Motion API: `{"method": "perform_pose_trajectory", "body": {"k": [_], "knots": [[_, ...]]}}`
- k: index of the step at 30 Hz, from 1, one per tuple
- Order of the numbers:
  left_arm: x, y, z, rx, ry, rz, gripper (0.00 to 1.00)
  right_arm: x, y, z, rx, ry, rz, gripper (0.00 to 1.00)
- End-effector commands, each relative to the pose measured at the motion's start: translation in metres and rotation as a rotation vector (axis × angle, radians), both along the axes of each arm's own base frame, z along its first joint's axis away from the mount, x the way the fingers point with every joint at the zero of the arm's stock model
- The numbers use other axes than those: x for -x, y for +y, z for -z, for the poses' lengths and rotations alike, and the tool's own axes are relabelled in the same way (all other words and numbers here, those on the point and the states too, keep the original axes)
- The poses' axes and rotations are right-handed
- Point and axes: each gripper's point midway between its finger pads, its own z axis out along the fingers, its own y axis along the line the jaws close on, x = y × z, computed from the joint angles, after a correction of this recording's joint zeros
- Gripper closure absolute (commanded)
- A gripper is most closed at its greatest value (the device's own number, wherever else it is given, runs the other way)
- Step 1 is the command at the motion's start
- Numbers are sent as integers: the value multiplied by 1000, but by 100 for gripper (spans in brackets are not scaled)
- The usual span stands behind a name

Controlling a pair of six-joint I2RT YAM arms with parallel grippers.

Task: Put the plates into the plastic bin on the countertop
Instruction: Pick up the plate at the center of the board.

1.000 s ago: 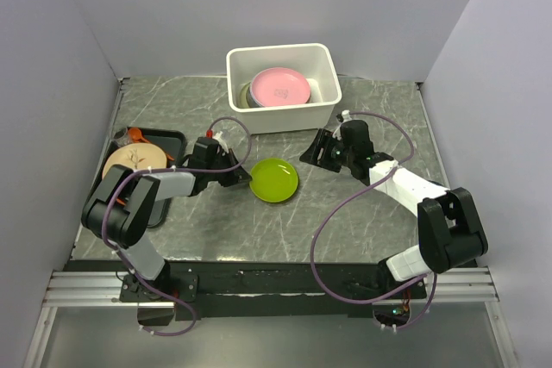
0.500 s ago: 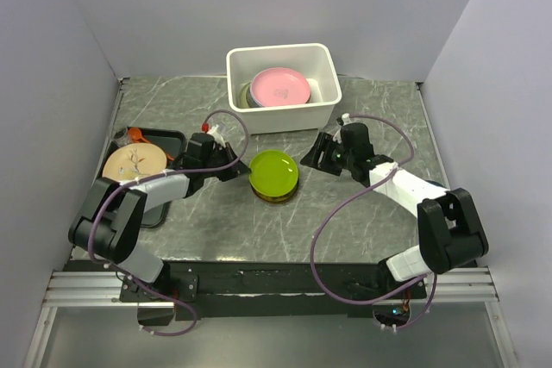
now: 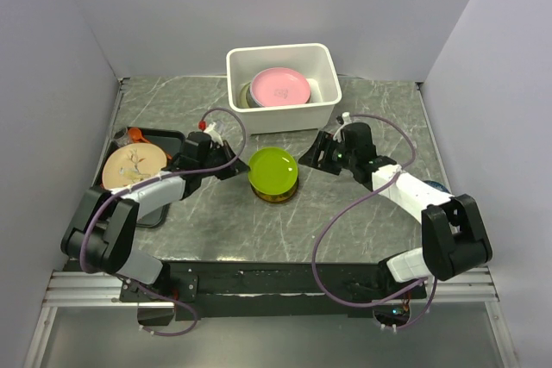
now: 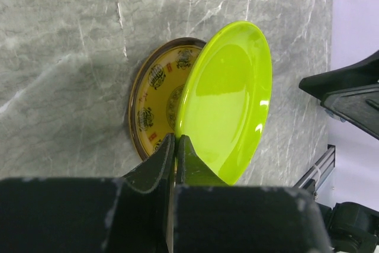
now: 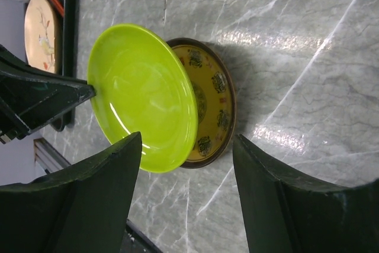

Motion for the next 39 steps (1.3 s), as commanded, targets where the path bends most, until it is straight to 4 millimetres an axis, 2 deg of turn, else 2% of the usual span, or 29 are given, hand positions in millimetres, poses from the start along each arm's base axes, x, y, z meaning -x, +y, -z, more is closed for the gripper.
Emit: {"method": "perform_pose_trajectory", "body": {"k": [1, 16, 26, 35, 38, 39], "knots": [[1, -9, -31, 73, -83, 33, 99, 2, 7, -13, -37, -43, -30, 30], [9, -21, -52, 164, -123, 96, 99, 6, 14, -13, -77, -34, -65, 30], [14, -28, -61, 220, -146, 141, 99, 13, 28, -14, -156, -25, -132, 33], [17, -31, -62, 246, -146, 164, 99, 20, 40, -15, -212, -14, -192, 51], [18, -32, -61, 247, -145, 169, 99, 22, 43, -15, -217, -13, -204, 59], [18, -32, -61, 247, -143, 169, 99, 22, 43, -16, -219, -15, -209, 66]]}}
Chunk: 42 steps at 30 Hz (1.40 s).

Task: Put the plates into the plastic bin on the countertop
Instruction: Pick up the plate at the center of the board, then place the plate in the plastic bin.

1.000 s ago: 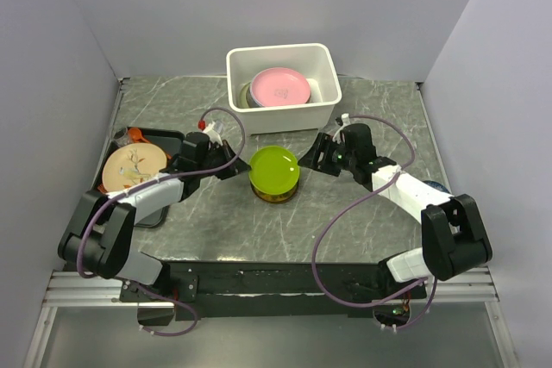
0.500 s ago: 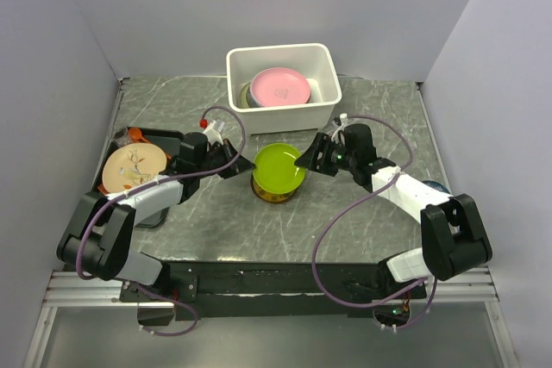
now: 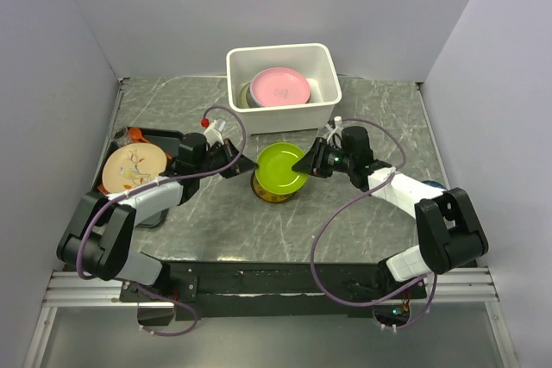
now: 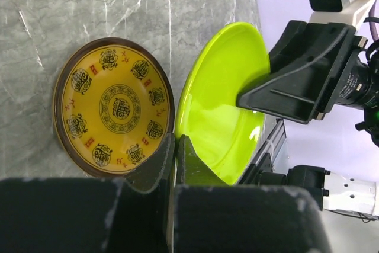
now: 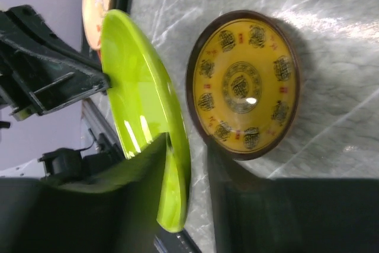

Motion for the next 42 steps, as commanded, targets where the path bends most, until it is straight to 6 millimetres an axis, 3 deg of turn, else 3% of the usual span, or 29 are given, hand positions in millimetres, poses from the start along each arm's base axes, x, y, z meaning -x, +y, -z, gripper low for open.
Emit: {"method": "perform_pose_trajectory", "body": {"k": [1, 3, 6, 10, 18, 21, 27, 33, 42], "knots": [[2, -6, -18, 51, -60, 34, 99, 2, 10, -10, -40, -39, -47, 70], [2, -6, -17, 46, -57, 32, 99, 1, 11, -11, -42, -40, -51, 83], [1, -3, -16, 29, -62, 17, 98, 2, 11, -10, -39, -38, -50, 94], [-2, 4, -13, -11, -69, -19, 89, 1, 12, -12, -38, -41, -53, 98], [-4, 16, -15, -61, -101, -74, 40, 1, 12, -13, -38, -43, -55, 99], [-4, 17, -14, -73, -105, -79, 26, 1, 11, -14, -36, -46, -52, 99], [-3, 23, -12, -93, -106, -105, 8, 0, 6, -14, -3, -57, -33, 99], [-7, 43, -10, -171, -110, -207, 1, -6, 4, -27, 23, -82, -19, 99], [-12, 79, -2, -293, -81, -371, 1, -21, 8, -50, 26, -124, -20, 100]]}}
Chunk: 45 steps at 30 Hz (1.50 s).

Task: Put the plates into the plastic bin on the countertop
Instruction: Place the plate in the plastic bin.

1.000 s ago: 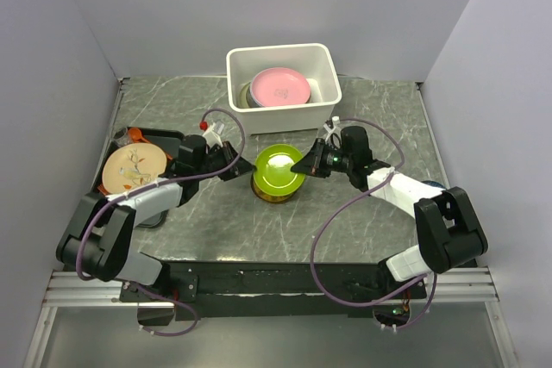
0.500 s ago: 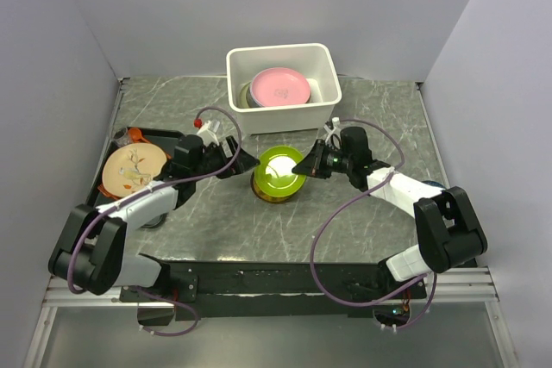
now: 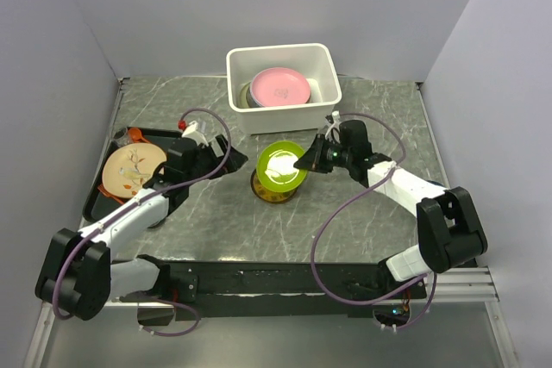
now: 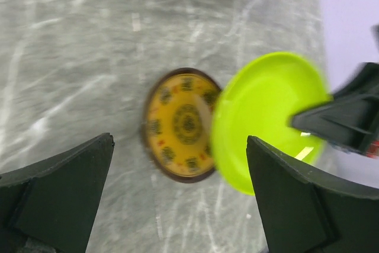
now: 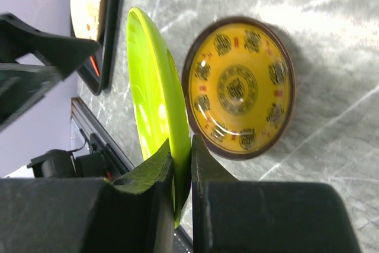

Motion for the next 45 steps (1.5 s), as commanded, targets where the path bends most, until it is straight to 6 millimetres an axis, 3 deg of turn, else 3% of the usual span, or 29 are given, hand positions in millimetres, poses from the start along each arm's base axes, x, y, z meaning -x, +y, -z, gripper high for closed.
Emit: {"method": "perform_pose_trajectory", "body": {"k": [1, 22, 38, 45], "knots": [[-2, 22, 9, -82, 15, -92, 1, -16, 8, -45, -32, -126, -15, 100], [7, 41, 27, -115, 65, -143, 1, -58, 23, -82, -26, -194, -38, 100], [-6, 21, 36, -126, 88, -39, 1, -108, 19, -155, -25, -330, 49, 100], [-1, 22, 45, -124, 108, -40, 1, -127, 18, -167, -20, -350, 69, 100]]}}
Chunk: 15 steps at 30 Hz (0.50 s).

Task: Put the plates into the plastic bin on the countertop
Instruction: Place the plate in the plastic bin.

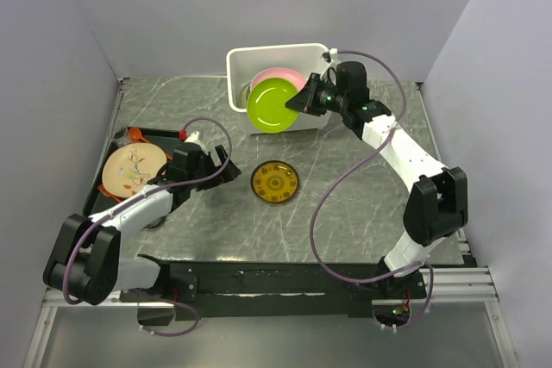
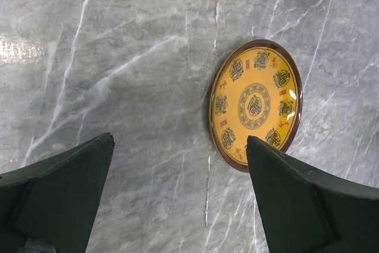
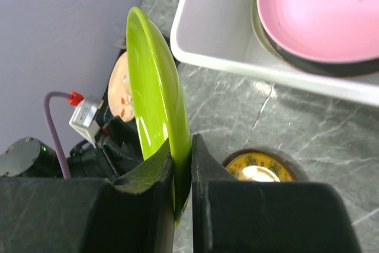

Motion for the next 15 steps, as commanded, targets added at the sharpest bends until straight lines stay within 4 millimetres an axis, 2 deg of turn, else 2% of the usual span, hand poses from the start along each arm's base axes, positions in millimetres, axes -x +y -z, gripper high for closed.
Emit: {"method": "perform_pose_trajectory", "body": {"k": [1, 6, 13, 14, 15], "knots": [[-9, -5, -18, 21, -73, 23, 1, -21, -3, -32, -18, -84, 24, 100], [-6, 0, -21, 11, -79, 3, 1, -42, -5, -37, -47, -95, 45, 100], [-1, 6, -24, 8, -86, -21, 1, -83, -10, -41, -91, -104, 80, 100], [-1, 7, -23, 7, -86, -22, 1, -88, -10, -41, -93, -104, 84, 100], [0, 7, -23, 5, -84, -22, 1, -96, -12, -33, -90, -88, 93, 100]]}}
